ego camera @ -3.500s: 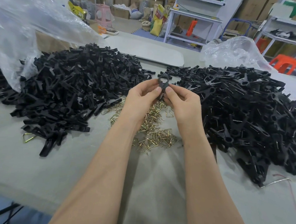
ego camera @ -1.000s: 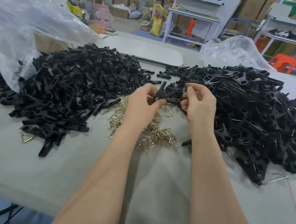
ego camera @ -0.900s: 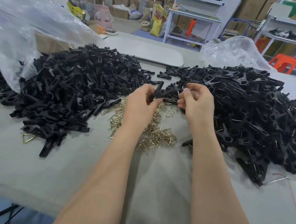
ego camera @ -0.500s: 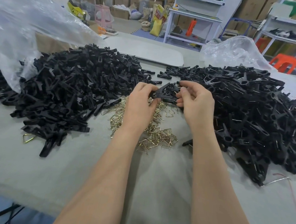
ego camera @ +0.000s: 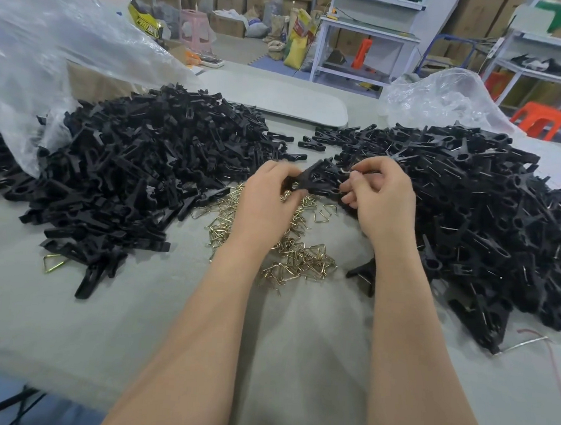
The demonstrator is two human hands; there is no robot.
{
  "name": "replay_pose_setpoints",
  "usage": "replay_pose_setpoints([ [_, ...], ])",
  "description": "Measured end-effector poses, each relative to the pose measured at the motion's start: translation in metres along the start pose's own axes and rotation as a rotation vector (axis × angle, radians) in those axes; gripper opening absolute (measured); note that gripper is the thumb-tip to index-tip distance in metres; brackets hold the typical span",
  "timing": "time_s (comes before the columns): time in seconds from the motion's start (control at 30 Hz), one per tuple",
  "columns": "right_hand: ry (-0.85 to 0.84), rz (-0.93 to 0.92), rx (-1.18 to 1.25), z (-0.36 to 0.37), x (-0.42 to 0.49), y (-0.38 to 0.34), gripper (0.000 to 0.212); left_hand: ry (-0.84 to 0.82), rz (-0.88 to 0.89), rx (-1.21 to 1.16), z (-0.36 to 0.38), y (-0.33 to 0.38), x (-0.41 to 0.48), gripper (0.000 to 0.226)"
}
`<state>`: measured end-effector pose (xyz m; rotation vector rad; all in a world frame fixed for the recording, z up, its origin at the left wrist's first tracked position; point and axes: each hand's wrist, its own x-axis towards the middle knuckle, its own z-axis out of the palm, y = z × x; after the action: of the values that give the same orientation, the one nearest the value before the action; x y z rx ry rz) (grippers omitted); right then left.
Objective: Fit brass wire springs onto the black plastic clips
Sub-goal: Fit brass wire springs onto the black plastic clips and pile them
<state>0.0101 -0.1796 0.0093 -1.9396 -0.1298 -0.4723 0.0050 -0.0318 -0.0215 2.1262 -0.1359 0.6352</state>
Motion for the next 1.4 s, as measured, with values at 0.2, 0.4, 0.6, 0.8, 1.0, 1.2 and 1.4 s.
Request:
replay_pose_setpoints([
  [0.2,0.006,0.176,0.382,0.009,0.002,0.001,0.017,0.176,-0.347,-0.27,-0.006,-0.002,0.004,0.013],
  [0.4,-0.128,0.16,-0.021,0.032,-0.002,0.014,0.051,0.366,-0.642,-0.861,-0.015,-0.003,0.009,0.018],
  [0.6,-0.022,0.088,-0.098,0.038,-0.004,0.018,0.031,0.513,-0.648,-1.023,-0.018,-0.005,0.011,0.009],
  [0.8,-0.02,0.152,-0.075,0.053,0.006,0.007,0.006,0.582,-0.66,-1.082,-0.017,-0.006,0.012,0.01],
  [1.0,-0.283,0.166,0.002,0.073,0.028,-0.011,0.063,0.588,-0.657,-1.064,-0.014,-0.007,0.014,0.009],
  [1.2,-0.45,0.055,-0.456,0.067,0.009,-0.005,0.041,0.578,-0.646,-1.063,-0.013,-0.01,0.014,0.014],
  [1.4,-0.472,0.042,-0.679,0.066,-0.014,-0.001,0.038,0.546,-0.636,-1.027,-0.012,-0.007,0.013,0.016],
])
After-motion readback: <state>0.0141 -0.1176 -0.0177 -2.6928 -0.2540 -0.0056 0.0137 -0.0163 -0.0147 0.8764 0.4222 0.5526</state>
